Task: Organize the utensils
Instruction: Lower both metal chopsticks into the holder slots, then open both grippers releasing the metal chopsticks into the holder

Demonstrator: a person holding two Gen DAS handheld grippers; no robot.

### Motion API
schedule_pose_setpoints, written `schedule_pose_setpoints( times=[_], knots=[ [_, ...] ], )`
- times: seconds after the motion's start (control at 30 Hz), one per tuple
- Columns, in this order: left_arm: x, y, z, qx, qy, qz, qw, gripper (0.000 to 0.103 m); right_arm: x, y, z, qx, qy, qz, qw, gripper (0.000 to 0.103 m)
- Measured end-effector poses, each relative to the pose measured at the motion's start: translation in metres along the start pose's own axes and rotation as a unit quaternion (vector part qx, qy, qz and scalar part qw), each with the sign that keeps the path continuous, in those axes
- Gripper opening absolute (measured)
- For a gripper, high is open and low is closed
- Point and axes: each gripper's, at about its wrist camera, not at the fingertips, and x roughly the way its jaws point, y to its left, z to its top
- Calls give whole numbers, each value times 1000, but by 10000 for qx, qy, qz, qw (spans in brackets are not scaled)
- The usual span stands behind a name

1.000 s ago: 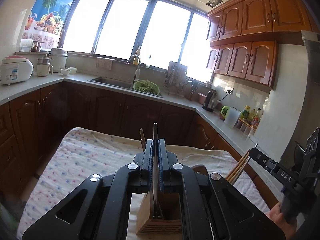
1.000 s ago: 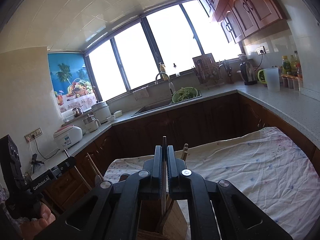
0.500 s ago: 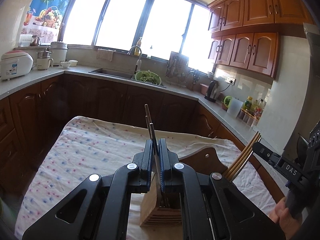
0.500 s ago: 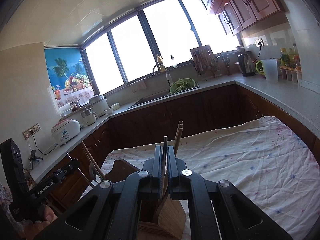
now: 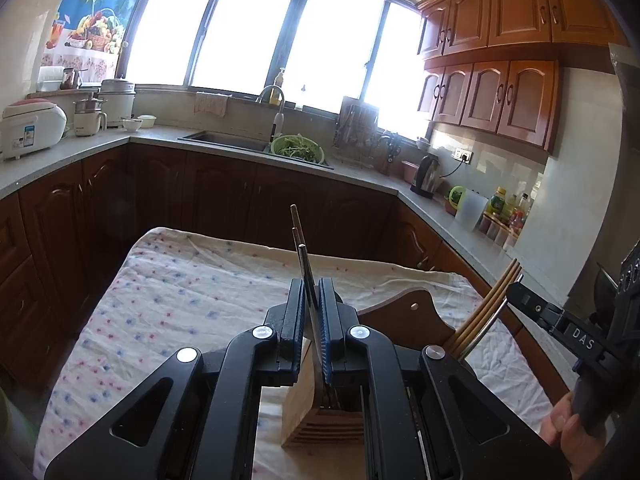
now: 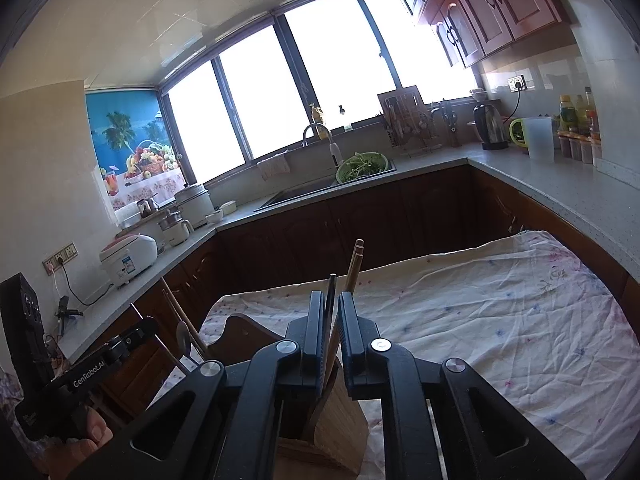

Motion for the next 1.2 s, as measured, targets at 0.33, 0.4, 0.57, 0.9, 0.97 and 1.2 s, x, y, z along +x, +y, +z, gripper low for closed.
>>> schedule_pose_setpoints(
  times=[0.33,0.4,0.57,0.9,0.97,1.2],
  knots=[
    [-15,7,-3,-91,-101,213,9997,61,-16,-6,4,215,-151,-41,9996,63],
    [-19,8,-4,-74,-130,284,9995,68,-19,-8,4,263,-172,-10,9995,69],
    [-30,10,-9,-11,-173,433,9989,87,-29,-10,2,309,-243,70,9992,89],
    [-56,11,-25,66,-90,590,9982,96,-58,-2,-10,198,-349,211,9990,102],
    [-63,11,-30,33,-81,614,9981,97,-63,-2,-13,208,-327,261,9989,102],
    [-90,3,-48,52,-50,635,9980,97,-88,0,-26,158,-299,364,9988,102]
  ],
)
